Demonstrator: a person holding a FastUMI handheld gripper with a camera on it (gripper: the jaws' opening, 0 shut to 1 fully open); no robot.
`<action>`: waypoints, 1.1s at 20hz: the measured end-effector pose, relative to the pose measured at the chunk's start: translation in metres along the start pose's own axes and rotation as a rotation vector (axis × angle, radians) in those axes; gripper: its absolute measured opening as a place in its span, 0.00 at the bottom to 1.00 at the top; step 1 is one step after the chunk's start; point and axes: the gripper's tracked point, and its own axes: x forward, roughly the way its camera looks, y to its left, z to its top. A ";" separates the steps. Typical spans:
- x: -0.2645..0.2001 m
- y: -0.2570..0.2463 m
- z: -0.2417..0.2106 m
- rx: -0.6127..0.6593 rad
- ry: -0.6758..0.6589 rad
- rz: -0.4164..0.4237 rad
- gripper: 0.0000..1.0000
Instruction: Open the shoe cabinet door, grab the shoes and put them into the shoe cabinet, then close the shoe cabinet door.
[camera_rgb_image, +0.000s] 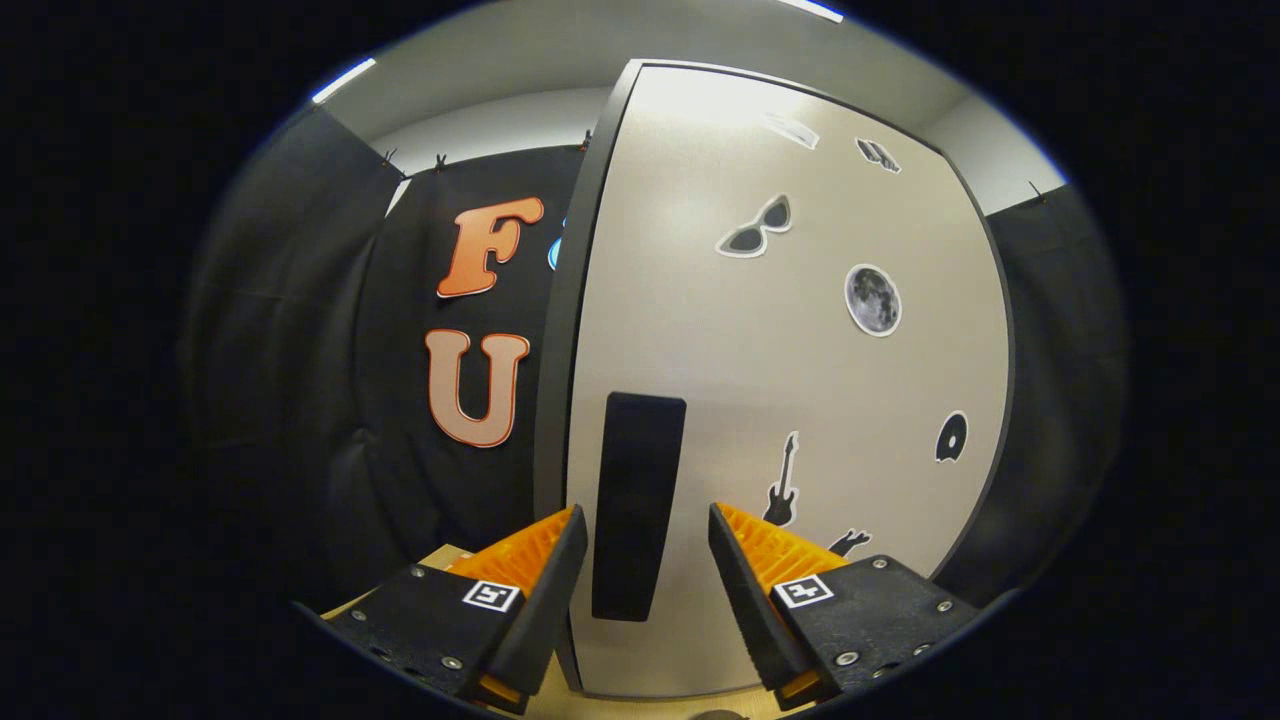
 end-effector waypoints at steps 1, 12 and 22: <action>0.000 0.000 -0.001 0.004 0.004 -0.001 0.74; -0.006 0.014 -0.008 0.050 0.050 0.047 0.33; -0.020 0.010 -0.009 0.086 0.056 0.022 0.32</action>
